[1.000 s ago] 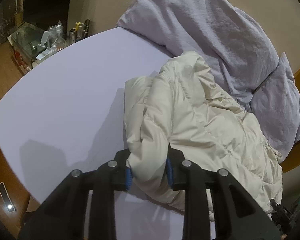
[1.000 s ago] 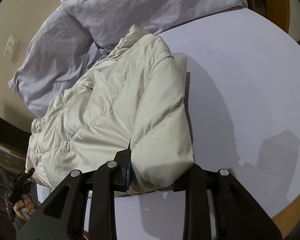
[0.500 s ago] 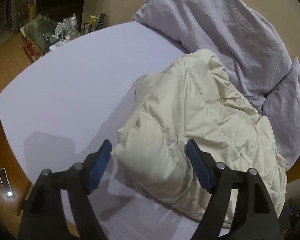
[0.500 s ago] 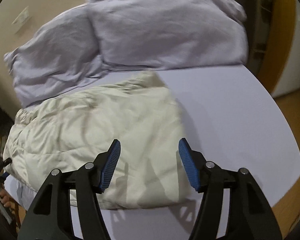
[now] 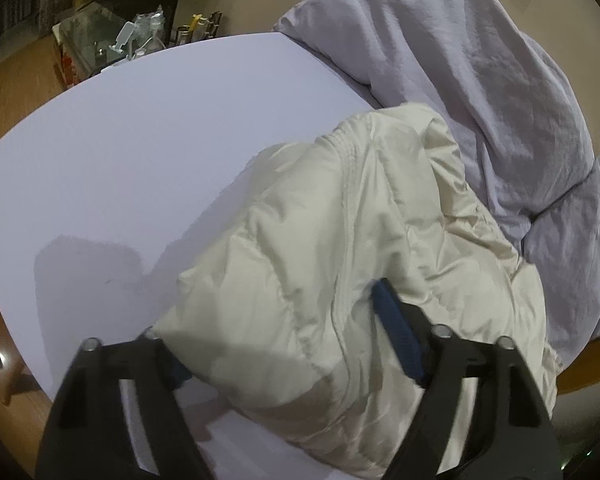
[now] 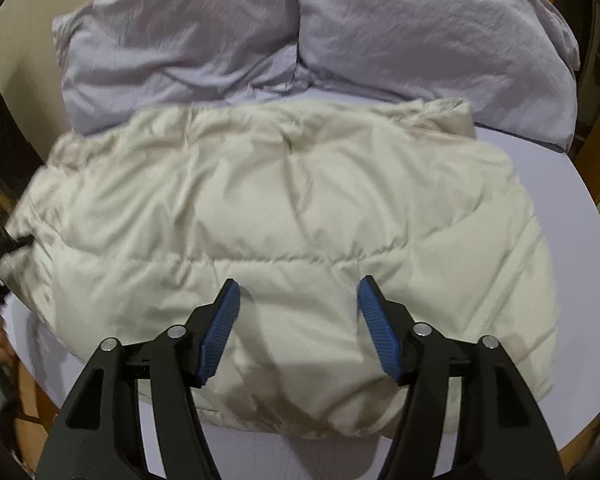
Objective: Fold large clothes
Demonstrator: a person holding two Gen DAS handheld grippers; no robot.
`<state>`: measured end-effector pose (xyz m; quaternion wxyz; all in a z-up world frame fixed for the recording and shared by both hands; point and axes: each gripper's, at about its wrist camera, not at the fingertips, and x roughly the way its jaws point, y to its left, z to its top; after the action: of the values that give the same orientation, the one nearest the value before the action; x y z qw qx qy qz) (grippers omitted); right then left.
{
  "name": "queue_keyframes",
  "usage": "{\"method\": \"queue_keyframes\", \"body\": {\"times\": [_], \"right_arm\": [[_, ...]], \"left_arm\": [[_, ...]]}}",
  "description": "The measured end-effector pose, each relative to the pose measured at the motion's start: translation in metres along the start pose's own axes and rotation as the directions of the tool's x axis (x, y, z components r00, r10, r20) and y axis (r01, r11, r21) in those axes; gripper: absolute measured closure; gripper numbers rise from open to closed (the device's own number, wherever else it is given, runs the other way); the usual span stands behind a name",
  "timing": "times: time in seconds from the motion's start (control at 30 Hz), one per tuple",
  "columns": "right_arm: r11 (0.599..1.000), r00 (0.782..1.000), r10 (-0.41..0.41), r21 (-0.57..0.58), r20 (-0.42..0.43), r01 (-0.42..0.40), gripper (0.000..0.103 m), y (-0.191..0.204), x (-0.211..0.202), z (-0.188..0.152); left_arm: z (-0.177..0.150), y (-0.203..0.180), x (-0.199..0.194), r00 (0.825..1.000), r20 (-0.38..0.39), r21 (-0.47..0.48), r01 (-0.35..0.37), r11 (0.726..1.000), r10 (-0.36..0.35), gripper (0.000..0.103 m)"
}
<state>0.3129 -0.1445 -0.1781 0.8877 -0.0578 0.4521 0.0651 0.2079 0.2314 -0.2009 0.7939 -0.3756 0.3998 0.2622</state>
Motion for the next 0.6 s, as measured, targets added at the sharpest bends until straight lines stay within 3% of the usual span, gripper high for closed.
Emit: {"method": "queue_keyframes", "body": {"times": [0.17, 0.37, 0.6], "right_arm": [[0.993, 0.996, -0.072, -0.091, 0.048, 0.076, 0.029, 0.016, 0.015, -0.017], [0.992, 0.996, -0.073, -0.099, 0.043, 0.077, 0.029, 0.016, 0.018, -0.016], [0.993, 0.997, -0.067, -0.093, 0.028, 0.069, 0.029, 0.016, 0.019, -0.013]], "left_arm": [[0.003, -0.003, -0.009, 0.998, 0.031, -0.019, 0.046, 0.999, -0.046, 0.066], [0.012, -0.025, -0.031, 0.987, 0.065, 0.017, 0.145, 0.989, -0.146, 0.076], [0.010, -0.077, -0.068, 0.951, 0.096, 0.139, 0.279, 0.950, -0.293, 0.078]]}}
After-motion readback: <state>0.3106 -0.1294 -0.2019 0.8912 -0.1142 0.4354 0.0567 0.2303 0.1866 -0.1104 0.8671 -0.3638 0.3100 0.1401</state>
